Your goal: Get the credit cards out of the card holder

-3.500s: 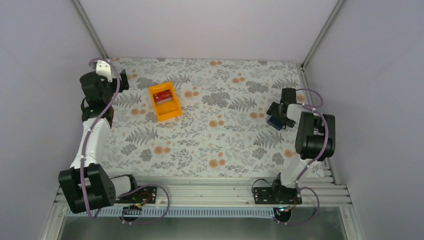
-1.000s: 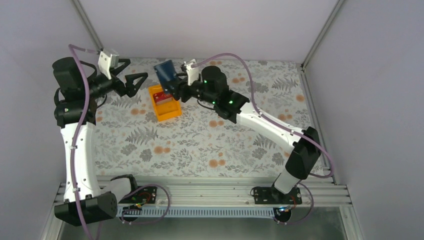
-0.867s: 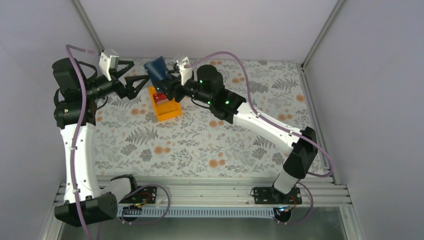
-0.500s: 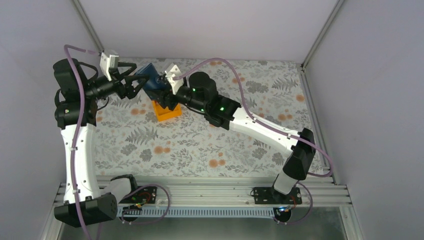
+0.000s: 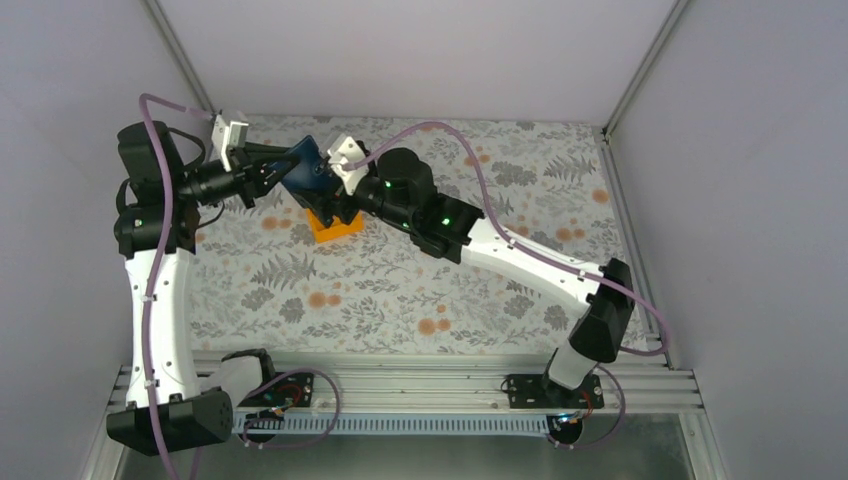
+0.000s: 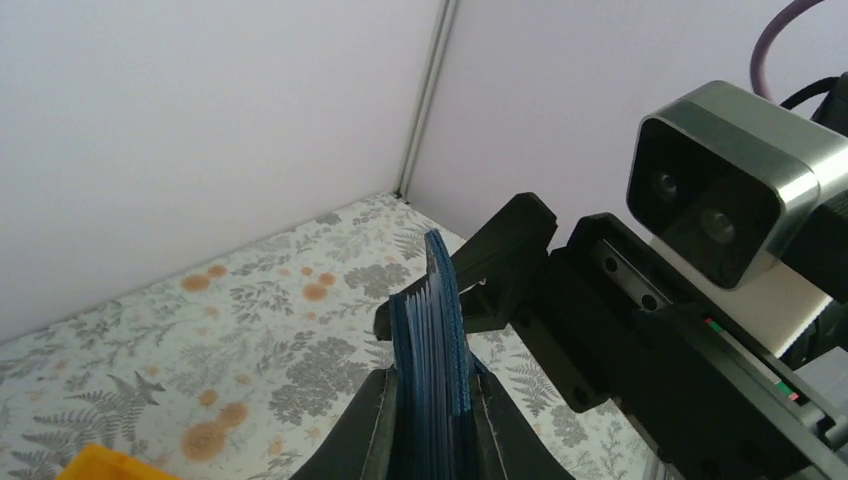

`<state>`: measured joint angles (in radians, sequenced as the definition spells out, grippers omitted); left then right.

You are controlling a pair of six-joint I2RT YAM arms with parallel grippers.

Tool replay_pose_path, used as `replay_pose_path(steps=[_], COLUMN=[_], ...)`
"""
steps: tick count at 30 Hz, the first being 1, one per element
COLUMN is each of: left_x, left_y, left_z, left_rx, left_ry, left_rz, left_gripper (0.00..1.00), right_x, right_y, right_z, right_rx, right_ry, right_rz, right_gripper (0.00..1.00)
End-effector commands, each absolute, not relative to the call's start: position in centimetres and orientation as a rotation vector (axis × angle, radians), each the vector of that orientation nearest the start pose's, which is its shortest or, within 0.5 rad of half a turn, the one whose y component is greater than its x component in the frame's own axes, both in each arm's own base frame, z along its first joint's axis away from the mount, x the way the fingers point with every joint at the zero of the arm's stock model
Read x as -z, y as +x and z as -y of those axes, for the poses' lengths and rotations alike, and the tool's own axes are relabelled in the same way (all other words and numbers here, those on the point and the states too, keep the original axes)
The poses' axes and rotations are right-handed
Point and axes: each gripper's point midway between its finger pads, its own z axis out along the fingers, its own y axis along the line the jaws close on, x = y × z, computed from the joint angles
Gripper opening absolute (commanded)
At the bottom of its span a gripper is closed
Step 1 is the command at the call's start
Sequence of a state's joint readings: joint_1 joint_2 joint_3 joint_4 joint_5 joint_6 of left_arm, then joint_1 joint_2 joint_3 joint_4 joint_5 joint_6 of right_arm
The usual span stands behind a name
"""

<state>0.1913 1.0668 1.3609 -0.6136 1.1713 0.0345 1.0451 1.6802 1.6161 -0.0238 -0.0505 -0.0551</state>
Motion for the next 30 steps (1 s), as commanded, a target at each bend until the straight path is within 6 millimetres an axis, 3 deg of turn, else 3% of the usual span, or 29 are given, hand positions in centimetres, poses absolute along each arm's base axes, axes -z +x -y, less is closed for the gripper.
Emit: replay_pose_path(steps=[1, 4, 8, 13, 15, 19, 27, 30], left_x=[-42.8, -41.8, -40.7, -40.6, -40.3, -39.5, -40.0, -40.2], left_y=[26.4, 28.1, 30.3, 30.9, 31.0, 31.2, 31.1, 31.0], left_z=[11.0, 9.9, 8.3, 7.3, 7.3, 7.3, 7.2, 7.5], left_rx=[0.908, 0.842, 0.745, 0.672, 0.682, 0.704, 0.695, 0.714], left_ry=[0.653, 0.555, 0.433, 0.362, 0.339, 0.31, 0.288, 0.296], left_rz=[-1.664, -1.72, -1.777, -1.788, -1.795, -1.818, -1.819, -1.817], left_gripper=[0.03, 0.02, 0.02, 0.02, 0.02, 0.02, 0.02, 0.02], right_x=[-41.6, -40.3, -40.7, -41.0, -41.5, -40.0, -38.1, -37.3], right_y=[25.9, 26.5, 26.4, 25.7, 26.4, 28.3, 29.9, 30.5], right_z=[-44.8, -43.3, -42.1, -44.6, -45.3, -47.0, -49.2, -49.3], right_rx=[-0.748, -0.723, -0.739, -0.768, -0.744, -0.708, -0.666, -0.629], right_ry=[-0.91, -0.893, -0.847, -0.89, -0.849, -0.795, -0.815, -0.803], right_rz=[-1.416, -1.485, -1.518, -1.545, -1.571, -1.658, -1.731, -1.765], right_gripper=[1.0, 1.0, 0.99, 0.82, 0.76, 0.64, 0.61, 0.53])
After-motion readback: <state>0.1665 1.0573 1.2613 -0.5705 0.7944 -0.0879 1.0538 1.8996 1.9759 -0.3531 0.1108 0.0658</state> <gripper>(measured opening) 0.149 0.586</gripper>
